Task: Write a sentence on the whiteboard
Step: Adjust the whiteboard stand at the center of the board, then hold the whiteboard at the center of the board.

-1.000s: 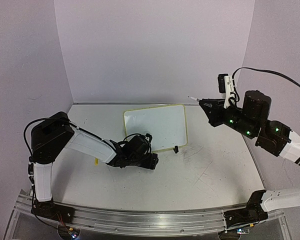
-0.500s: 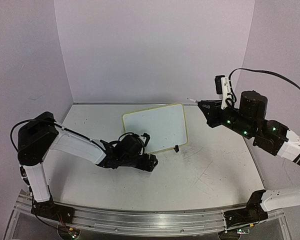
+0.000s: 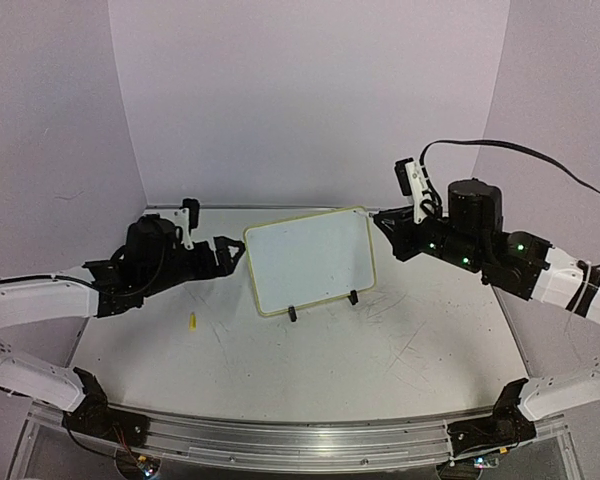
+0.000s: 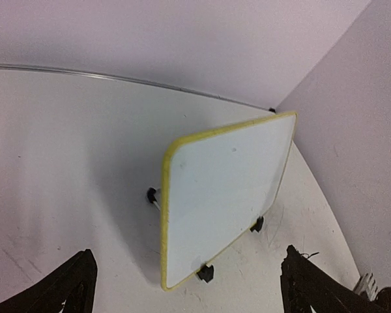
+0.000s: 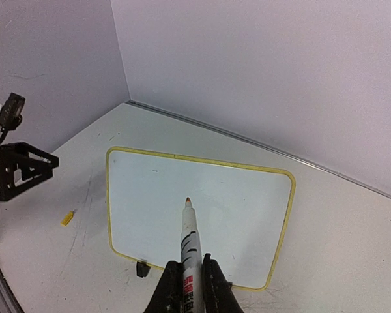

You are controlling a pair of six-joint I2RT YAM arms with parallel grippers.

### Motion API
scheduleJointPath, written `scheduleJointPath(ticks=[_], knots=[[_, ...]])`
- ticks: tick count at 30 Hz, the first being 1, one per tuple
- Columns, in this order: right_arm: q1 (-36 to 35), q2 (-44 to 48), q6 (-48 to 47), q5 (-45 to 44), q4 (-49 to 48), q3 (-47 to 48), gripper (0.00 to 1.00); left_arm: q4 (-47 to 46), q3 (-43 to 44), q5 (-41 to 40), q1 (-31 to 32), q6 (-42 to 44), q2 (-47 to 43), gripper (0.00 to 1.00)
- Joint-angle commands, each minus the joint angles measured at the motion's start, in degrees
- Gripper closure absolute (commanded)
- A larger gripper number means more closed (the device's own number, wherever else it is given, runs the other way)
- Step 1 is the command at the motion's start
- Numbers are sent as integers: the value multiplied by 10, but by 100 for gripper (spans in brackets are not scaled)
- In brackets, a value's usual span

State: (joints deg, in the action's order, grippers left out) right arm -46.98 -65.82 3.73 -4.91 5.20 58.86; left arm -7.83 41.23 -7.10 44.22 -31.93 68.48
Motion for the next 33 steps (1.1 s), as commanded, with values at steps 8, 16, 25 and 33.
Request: scheduleJointPath(ticks=[8,16,25,33], knots=[[-2,-84,1,40,-34,87,100,-124,-42,201,-153,-44,15,4],[-4,-147,-27,130,-30,132,100,-332,-63,355,-209,-59,148,12],[-33,-186,-62,93,-46,162,100,-352,-9,421,-209,-15,251,15],[-39,-248,-72,124,-47,216,100,-391,50,498,-213,4,333,25]])
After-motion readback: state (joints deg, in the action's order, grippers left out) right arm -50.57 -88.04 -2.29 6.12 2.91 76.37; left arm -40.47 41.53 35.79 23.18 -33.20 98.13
